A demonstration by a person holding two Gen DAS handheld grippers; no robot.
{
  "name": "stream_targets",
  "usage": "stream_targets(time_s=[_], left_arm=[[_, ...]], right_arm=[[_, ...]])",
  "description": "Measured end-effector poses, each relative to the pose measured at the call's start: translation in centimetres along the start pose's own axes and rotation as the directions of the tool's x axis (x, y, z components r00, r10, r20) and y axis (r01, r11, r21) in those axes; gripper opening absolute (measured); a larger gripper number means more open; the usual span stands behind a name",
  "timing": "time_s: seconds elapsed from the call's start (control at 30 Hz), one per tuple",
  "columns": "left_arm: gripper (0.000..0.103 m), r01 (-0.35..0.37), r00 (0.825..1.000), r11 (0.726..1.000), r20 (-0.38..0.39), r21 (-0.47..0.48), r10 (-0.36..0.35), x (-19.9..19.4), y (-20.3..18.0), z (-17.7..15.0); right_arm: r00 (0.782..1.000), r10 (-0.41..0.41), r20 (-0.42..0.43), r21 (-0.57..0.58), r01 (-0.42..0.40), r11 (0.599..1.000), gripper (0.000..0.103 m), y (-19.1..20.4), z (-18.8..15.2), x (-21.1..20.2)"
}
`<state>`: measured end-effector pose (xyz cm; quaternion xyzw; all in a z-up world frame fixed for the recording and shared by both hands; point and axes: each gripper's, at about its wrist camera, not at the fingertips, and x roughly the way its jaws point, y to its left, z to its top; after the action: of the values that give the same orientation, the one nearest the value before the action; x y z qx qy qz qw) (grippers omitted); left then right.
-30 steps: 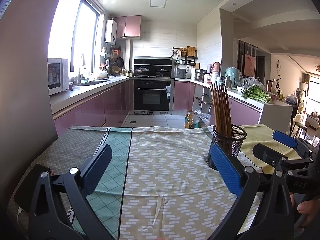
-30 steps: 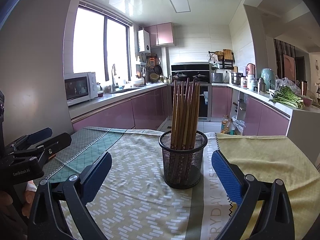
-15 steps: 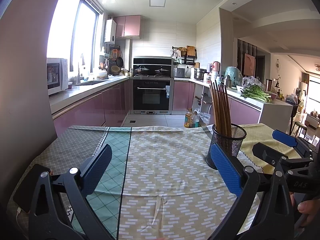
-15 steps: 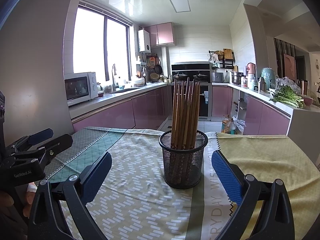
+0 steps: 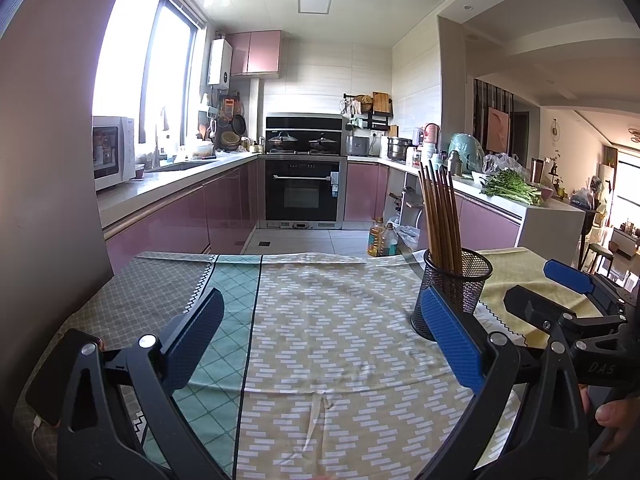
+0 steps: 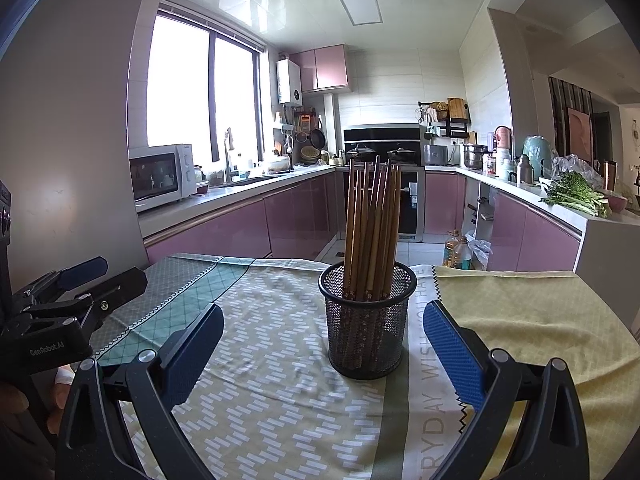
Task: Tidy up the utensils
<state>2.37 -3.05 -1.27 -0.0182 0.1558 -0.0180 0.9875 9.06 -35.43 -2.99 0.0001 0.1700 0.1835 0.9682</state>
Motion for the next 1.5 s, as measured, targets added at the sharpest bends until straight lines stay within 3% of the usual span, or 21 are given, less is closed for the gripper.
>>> stream_targets(time_s=[1.5], left_arm=[[0.097, -0.002, 1.000, 1.000, 0.009, -0.020, 0.002, 0.25, 0.07, -0.12]], right_arm=[[1.000, 0.000, -0.007, 0.013, 0.000, 1.000, 0.097, -0.24, -0.18, -0.03]])
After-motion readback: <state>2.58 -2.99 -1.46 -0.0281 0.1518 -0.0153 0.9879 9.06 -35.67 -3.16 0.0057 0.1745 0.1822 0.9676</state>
